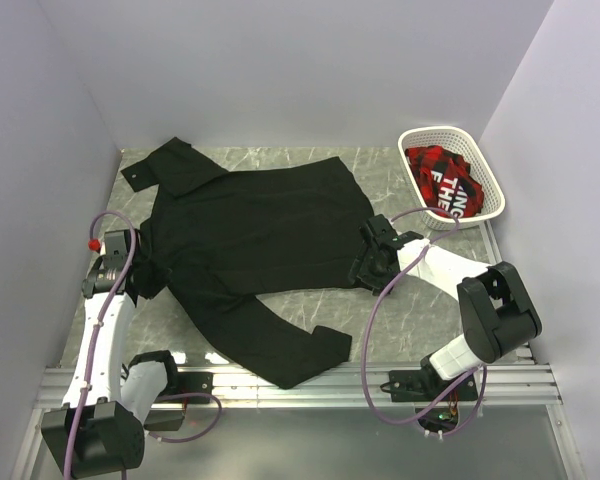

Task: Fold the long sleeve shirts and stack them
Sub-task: Fold the shirt

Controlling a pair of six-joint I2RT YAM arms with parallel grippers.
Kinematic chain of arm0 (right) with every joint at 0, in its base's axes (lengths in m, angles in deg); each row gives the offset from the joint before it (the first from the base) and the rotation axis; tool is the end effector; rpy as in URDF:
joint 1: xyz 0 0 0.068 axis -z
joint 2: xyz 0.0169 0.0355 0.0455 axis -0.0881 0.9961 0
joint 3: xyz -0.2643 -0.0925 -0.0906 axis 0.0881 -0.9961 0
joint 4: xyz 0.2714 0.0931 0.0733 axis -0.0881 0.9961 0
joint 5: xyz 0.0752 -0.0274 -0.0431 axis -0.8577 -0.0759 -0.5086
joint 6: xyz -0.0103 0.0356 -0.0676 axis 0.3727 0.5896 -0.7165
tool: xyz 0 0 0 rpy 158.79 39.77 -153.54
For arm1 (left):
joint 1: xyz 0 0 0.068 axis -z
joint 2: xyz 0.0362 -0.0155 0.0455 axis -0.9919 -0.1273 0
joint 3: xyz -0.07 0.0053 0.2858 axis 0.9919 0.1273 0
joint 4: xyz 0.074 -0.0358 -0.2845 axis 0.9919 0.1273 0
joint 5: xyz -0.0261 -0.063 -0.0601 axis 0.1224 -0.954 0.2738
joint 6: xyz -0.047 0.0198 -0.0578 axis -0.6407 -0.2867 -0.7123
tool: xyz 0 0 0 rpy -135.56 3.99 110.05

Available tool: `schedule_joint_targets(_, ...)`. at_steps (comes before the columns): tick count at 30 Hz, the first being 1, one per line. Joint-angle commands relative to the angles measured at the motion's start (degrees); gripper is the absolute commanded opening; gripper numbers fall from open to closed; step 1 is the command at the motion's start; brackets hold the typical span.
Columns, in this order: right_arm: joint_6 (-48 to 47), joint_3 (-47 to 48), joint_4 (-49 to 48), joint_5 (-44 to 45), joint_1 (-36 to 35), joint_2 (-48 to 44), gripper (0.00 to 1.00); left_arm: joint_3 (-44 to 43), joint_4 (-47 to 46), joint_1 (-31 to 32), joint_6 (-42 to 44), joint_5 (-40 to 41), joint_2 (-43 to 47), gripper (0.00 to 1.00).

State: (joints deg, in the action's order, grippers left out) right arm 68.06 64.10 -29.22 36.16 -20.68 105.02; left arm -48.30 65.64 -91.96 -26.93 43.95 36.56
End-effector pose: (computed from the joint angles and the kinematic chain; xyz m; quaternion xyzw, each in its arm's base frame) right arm 0.2773 0.1304 0.1401 0.1970 0.9664 0.0817 0.1437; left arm 0.2030 0.0352 0.2397 -0.4330 0.8493 -0.0768 0.2921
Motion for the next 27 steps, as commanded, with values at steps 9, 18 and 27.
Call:
schedule_joint_targets(9,0.68,-1.43,-1.02,2.96,0.78,0.18,0.51,-3.11,0.41,-0.04,1.05,0.02,1.13,0.06)
schedule_joint_targets(18,-0.81,-0.81,0.65,7.98,1.65,-2.01,0.14,-4.96,1.03,-0.04,0.96,0.81,0.69,0.06)
schedule_joint_targets(27,-6.34,3.05,6.27,7.8,1.74,-5.62,0.0,-6.11,3.31,-0.04,0.09,0.29,-0.28,0.06)
